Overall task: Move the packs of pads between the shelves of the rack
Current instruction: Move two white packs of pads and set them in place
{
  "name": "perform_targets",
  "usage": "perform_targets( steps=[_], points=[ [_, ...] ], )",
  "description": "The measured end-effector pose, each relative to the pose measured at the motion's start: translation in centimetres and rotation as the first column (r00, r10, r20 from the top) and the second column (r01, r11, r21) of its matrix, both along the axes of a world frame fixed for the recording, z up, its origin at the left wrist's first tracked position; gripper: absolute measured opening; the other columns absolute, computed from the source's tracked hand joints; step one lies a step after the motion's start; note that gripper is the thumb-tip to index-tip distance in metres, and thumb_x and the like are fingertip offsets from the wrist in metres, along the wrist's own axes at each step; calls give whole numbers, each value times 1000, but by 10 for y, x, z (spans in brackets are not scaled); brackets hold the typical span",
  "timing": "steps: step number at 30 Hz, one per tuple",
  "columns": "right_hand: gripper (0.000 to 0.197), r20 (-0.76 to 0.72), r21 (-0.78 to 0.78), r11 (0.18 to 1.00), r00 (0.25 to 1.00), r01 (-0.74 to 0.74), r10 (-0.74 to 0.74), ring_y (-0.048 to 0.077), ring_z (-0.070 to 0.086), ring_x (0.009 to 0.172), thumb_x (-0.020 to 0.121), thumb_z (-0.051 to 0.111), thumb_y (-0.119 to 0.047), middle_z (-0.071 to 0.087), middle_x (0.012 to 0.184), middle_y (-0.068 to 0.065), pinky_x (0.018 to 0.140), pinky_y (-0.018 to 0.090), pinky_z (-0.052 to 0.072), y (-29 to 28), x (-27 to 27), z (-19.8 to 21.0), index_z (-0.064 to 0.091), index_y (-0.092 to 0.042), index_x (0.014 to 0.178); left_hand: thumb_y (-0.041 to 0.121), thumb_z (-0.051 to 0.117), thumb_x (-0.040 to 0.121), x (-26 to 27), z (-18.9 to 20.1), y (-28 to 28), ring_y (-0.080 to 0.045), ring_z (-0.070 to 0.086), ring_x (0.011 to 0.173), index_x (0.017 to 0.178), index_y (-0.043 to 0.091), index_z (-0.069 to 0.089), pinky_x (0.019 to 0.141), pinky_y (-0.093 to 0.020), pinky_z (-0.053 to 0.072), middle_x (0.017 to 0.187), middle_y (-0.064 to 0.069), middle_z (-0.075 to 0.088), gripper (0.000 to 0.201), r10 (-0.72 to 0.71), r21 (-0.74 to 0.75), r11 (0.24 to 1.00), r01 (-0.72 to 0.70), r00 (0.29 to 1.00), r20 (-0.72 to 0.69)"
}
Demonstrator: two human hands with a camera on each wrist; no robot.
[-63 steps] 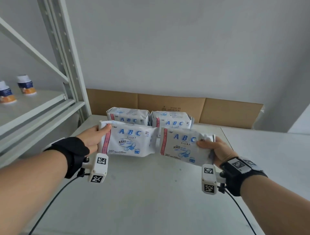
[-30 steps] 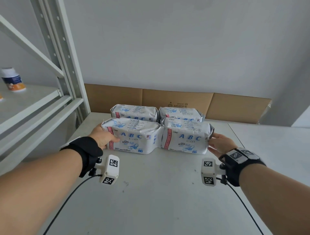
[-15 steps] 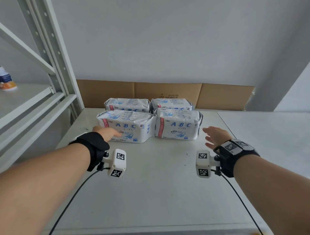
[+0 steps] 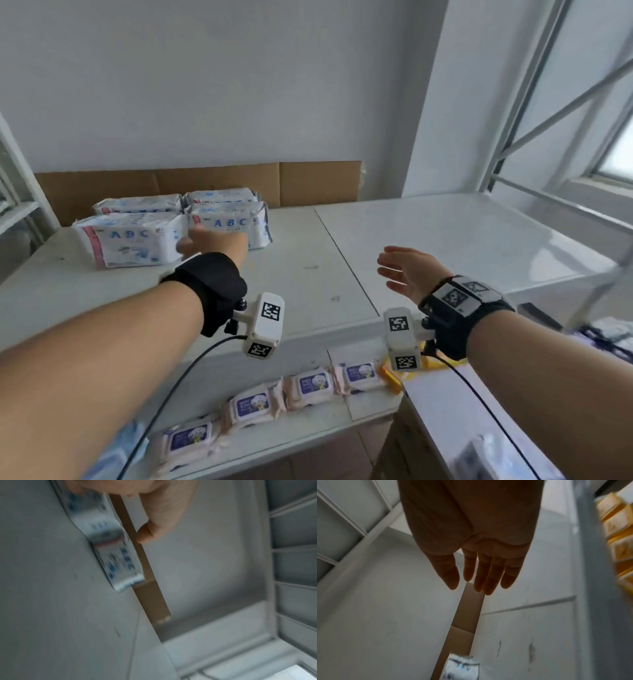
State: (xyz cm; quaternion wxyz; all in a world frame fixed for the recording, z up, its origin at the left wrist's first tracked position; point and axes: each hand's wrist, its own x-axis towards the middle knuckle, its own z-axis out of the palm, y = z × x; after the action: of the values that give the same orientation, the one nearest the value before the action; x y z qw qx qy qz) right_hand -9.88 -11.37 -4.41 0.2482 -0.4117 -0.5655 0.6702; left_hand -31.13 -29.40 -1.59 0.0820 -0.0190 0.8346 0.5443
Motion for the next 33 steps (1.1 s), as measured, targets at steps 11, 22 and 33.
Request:
perform_targets(
  steps=[11,22,33],
  points=[
    [16,219,4,958,935,286,-280,11,56,76,86,63,-8,60,84,-1,66,27,36,51,245,-51,59,-22,91,9,68,74,269,-55,135,-21,48,115,143,17,35,82,-21,38,144,-9,31,77,-657,147,749,646,753,37],
    [45,501,-10,887,770,462,-395,25,59,107,78,73,-6,65,97,7,59,22,38,130,367,-130,61,-9,121,1,73,64,326,-188,251,-29,57,113,119,4,56,100,-39,46,128,-13,56,58,-705,83,661,746,578,411],
    [52,685,-37,945,696,325,-213,15,58,84,74,76,-8,62,119,6,70,25,45,197,424,-175,62,-14,123,5,76,66,362,-254,300,-33,45,128,147,5,24,102,-41,40,145,-17,40,95,-581,-178,627,758,608,540]
  ],
)
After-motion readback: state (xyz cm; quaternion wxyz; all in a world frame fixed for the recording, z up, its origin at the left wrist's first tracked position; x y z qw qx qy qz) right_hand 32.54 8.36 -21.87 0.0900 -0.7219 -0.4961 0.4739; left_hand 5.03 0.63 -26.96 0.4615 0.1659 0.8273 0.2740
